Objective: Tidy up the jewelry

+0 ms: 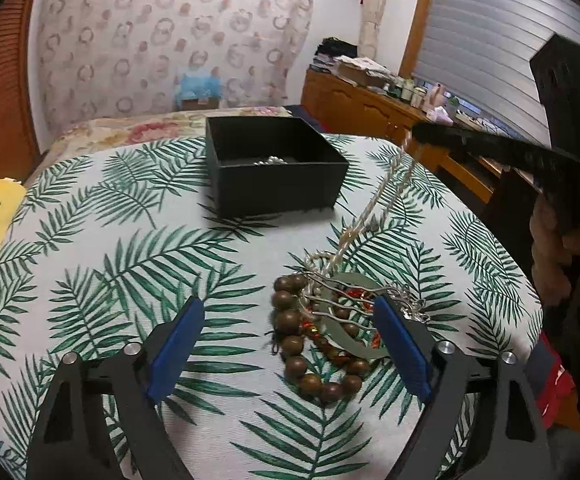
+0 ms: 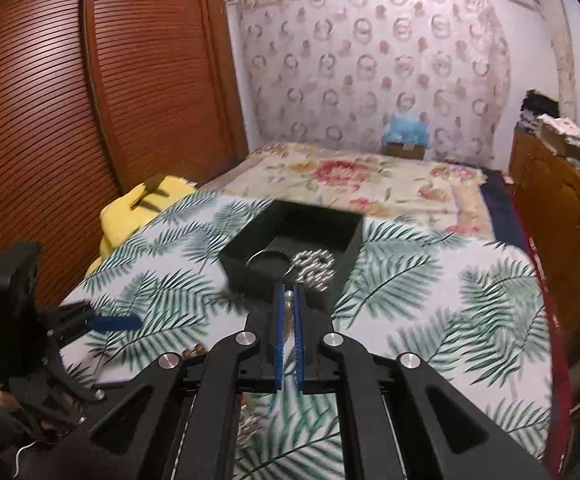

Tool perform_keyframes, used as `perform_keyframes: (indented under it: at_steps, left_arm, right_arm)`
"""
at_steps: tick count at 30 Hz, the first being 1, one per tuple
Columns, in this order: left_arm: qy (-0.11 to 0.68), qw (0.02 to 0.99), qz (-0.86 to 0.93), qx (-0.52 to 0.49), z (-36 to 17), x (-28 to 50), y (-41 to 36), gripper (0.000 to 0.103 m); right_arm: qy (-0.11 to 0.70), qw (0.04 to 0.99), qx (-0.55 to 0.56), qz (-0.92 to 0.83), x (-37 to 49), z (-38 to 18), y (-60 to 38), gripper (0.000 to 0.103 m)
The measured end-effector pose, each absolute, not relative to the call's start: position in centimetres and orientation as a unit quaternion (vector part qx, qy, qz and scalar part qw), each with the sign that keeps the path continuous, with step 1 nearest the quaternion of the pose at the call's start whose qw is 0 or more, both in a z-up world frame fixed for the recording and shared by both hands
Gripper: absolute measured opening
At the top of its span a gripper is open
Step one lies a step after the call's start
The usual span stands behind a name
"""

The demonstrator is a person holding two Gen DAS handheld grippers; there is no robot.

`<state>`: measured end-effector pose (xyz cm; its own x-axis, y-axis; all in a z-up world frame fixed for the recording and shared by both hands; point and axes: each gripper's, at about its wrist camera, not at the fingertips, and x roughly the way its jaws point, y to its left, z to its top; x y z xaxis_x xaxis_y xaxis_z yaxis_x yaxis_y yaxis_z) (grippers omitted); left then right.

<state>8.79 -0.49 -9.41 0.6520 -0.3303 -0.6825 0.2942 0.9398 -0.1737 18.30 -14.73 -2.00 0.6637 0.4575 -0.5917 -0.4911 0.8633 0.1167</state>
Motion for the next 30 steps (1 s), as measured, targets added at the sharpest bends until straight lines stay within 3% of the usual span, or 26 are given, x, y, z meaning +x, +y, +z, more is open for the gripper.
perform_keyframes:
  at_steps: [9,20,30]
  left_arm:
    - [0.398,0.897,-0.189,-0.025,-10.1,9.6,-1.5,0.076]
    - [0.421,0.883,-0.207,-0.035,-10.5,11.8,-2.6,0.046]
    - [0.432,0.876,-0.207,-0.053,-10.5,12.5,-2.2,0.036]
  right_arm:
    - [0.292,0.933,-0.024,0.208,19.5,-0.5,-18.1,0.005]
    - [0.328,0.921,-0.027,0.209,18.6,-3.6,-19.0,0.005]
    - [0.331,0.916,-0.028,0.226,18.0,-3.6,-18.2,0.005]
